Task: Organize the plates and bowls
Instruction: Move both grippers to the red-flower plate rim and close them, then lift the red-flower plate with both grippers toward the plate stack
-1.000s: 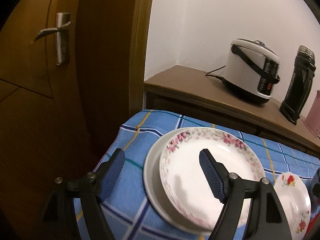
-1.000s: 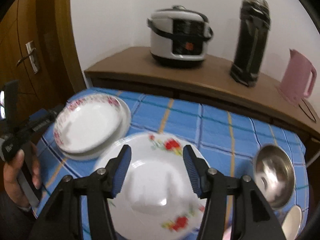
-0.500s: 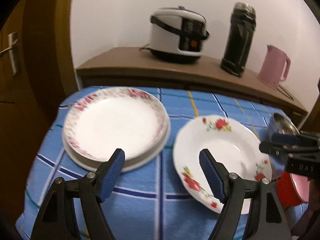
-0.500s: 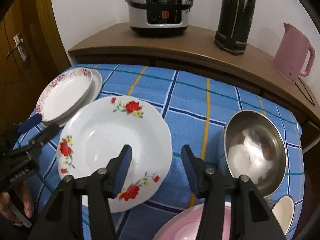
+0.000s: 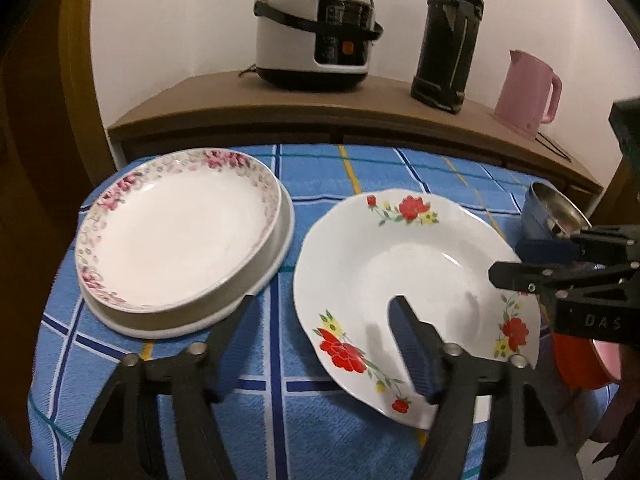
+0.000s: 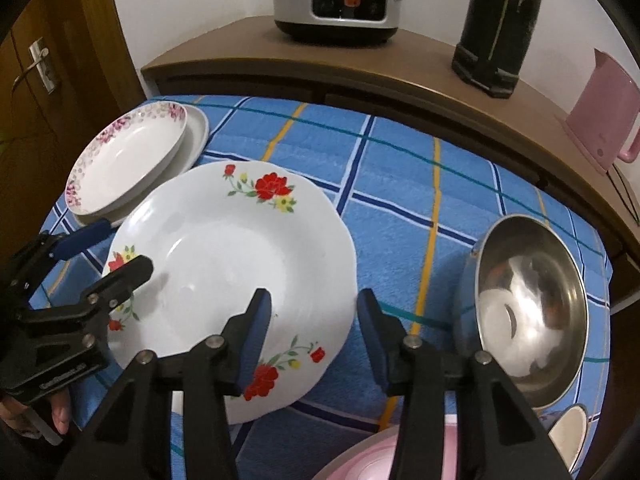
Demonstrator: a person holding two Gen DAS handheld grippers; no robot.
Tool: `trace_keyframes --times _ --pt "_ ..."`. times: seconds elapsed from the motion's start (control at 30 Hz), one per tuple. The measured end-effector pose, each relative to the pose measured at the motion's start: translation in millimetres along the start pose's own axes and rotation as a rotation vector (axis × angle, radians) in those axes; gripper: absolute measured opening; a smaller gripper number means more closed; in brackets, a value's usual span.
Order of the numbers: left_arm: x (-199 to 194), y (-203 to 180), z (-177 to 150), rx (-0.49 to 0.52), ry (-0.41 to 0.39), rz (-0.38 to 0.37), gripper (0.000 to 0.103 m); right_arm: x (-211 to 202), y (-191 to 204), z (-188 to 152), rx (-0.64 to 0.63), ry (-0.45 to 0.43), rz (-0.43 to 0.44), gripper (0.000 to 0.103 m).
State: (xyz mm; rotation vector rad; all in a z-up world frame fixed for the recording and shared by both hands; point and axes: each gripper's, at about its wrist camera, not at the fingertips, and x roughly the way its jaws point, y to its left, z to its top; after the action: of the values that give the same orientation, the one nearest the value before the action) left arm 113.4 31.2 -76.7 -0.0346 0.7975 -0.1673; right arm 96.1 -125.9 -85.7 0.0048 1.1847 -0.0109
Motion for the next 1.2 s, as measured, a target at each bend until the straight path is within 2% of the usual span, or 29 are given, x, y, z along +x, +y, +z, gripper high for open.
trace_keyframes --times 0.07,0.2,0.3,0.4,0.5,0.63,0.7,0.8,1.03,1.2 --pt "3 -2 -1 0.009 0.016 -0.001 0.060 3 -1 0 -0.008 0.010 0.002 0.045" --pt "7 -8 -1 0.042 0.034 -0.006 0.057 8 -2 2 -0.023 0.023 0.003 0.044" --pt "12 -12 -1 0.066 0.053 0.000 0.048 9 -2 3 -0.027 0.020 0.005 0.043" --pt "13 -12 -1 0.074 0.053 0.019 0.047 10 -5 3 -0.021 0.009 0.026 0.042" --pt "13 -11 -1 0.072 0.053 0.015 0.047 14 -9 5 -0.021 0.017 0.008 0.030" --pt "14 -10 -1 0.070 0.058 0.013 0.046 14 -9 7 -0.023 0.016 0.015 0.028" --pt "13 -10 -1 0.068 0.054 0.022 0.045 14 -14 6 -0.002 0.008 0.040 0.022" --pt "12 -9 -1 0.061 0.045 0.026 0.045 12 -20 6 0.026 0.002 0.079 0.019" --pt "12 -11 -2 0.070 0.049 0.030 0.045 16 -14 10 -0.013 0.016 0.036 0.019" --pt "13 -9 -1 0.066 0.053 0.023 0.045 19 -19 10 -0.012 0.027 0.063 0.019"
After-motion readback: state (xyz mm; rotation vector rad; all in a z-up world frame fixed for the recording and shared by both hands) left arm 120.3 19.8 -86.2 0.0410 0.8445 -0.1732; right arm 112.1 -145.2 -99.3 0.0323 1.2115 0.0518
